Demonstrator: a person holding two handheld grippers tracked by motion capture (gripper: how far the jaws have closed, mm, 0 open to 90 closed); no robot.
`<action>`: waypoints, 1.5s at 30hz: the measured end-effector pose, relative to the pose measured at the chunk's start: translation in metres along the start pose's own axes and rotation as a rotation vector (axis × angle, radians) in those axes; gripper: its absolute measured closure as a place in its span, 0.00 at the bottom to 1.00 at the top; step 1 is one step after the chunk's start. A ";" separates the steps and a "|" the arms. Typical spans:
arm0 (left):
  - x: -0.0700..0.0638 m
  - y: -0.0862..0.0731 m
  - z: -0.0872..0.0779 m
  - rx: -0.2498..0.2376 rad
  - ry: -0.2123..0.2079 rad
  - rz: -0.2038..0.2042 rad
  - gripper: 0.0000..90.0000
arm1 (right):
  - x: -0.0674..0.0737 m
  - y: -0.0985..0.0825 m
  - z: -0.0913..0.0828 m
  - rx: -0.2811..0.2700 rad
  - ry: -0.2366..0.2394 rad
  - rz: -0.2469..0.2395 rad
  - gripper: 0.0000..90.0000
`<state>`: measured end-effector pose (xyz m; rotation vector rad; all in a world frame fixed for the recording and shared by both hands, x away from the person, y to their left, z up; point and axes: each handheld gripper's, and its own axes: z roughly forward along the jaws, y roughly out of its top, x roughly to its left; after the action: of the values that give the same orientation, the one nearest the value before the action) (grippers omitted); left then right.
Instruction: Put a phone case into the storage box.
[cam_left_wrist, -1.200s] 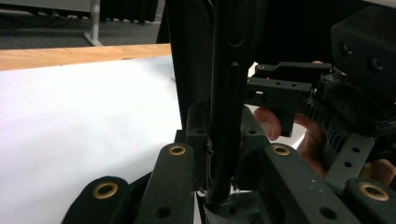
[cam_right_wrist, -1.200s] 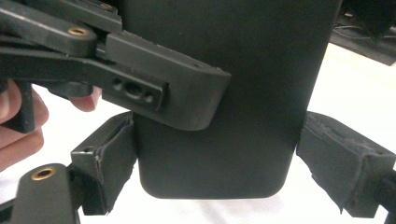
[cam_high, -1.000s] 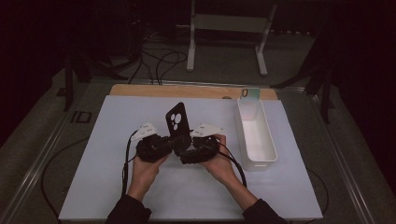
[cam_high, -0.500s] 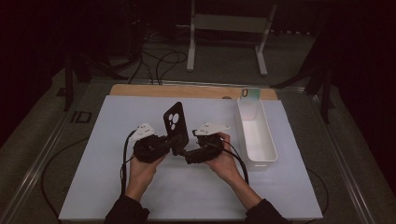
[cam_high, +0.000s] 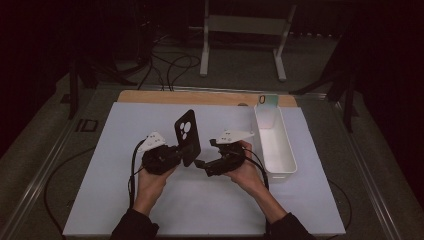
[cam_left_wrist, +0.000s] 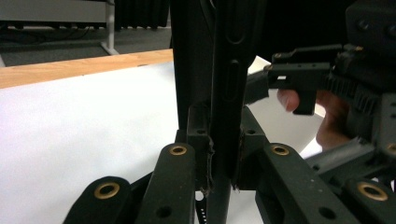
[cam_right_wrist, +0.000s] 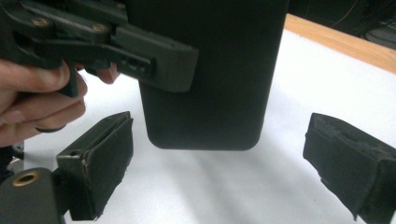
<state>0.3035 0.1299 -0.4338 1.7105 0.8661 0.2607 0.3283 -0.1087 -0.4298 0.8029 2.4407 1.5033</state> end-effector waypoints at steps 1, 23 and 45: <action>0.000 -0.001 0.000 0.000 -0.001 0.001 0.90 | -0.001 0.000 -0.001 -0.008 -0.001 0.001 0.09; -0.004 -0.004 0.001 0.007 -0.006 0.021 0.90 | -0.008 0.013 -0.013 -0.062 -0.030 0.015 0.09; -0.010 -0.009 0.006 0.025 -0.001 0.043 0.90 | 0.001 0.037 -0.018 -0.105 0.012 -0.004 0.09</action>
<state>0.2963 0.1200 -0.4410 1.7538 0.8352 0.2792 0.3339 -0.1092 -0.3889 0.7698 2.3474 1.6246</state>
